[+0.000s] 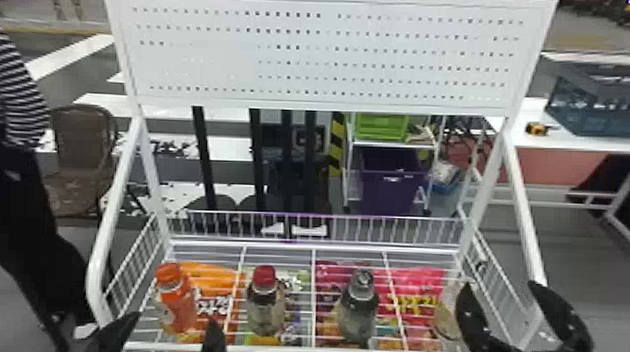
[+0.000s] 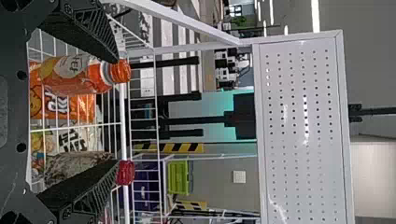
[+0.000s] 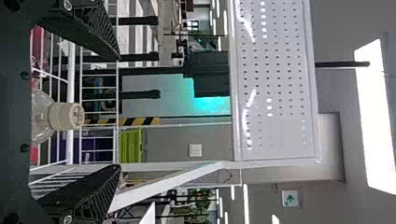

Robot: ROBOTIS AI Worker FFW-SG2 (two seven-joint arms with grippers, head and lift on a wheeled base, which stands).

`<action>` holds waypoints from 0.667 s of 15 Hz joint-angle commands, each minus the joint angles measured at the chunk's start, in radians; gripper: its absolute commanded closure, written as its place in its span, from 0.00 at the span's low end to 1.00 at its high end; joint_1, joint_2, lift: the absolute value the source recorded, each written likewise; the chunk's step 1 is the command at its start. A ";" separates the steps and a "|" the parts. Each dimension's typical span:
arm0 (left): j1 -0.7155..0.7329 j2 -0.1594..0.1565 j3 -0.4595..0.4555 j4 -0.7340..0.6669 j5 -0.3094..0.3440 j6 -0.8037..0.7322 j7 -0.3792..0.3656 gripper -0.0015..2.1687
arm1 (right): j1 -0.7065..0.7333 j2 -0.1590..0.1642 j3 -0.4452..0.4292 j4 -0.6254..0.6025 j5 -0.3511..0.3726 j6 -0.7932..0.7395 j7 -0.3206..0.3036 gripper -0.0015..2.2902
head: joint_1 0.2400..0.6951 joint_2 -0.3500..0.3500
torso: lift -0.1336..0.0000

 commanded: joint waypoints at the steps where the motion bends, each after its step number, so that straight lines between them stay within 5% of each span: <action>1: 0.003 0.000 0.000 -0.003 -0.002 0.000 0.000 0.06 | 0.078 0.002 -0.003 -0.118 -0.002 0.042 0.001 0.03 | 0.57 0.50 | 1.00; 7: 0.012 0.002 -0.005 -0.009 -0.007 -0.006 0.000 0.06 | 0.225 0.008 -0.001 -0.322 0.018 0.207 0.013 0.04 | 0.57 0.50 | 1.00; 10: 0.012 0.002 -0.005 -0.008 -0.007 -0.006 -0.001 0.06 | 0.262 0.012 0.013 -0.331 0.017 0.201 0.015 0.04 | 0.57 0.50 | 1.00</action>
